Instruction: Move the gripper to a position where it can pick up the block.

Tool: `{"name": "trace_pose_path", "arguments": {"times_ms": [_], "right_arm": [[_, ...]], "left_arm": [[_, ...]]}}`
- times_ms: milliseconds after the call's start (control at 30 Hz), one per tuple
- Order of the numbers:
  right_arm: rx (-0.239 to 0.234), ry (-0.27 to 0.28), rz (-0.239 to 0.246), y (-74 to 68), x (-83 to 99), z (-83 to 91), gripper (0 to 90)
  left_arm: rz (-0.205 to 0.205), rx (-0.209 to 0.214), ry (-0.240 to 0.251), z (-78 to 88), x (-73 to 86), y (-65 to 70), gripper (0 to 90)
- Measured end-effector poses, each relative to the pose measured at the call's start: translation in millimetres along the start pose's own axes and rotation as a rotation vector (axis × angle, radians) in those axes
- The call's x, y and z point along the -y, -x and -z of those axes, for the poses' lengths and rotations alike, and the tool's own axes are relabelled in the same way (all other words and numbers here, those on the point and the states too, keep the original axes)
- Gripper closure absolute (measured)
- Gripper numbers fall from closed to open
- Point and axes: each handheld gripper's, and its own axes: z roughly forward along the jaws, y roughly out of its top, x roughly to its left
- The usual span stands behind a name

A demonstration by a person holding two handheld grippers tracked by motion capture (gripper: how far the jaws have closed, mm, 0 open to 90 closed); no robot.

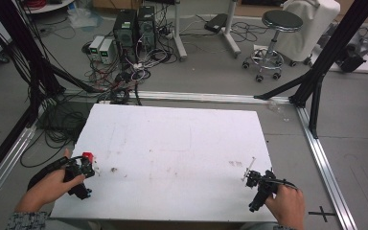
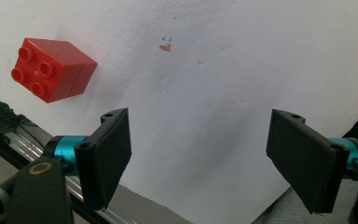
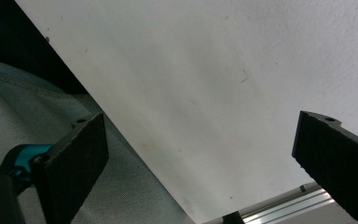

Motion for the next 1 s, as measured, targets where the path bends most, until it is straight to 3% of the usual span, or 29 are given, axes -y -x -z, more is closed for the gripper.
{"name": "trace_pose_path", "arguments": {"times_ms": [1000], "right_arm": [[0.018, 0.036, -0.017, 1.4, 3.7, 4.0, 3.1]], "left_arm": [[-0.012, 0.011, 0.013, 1.6, -0.9, 3.5, 22.3]]}}
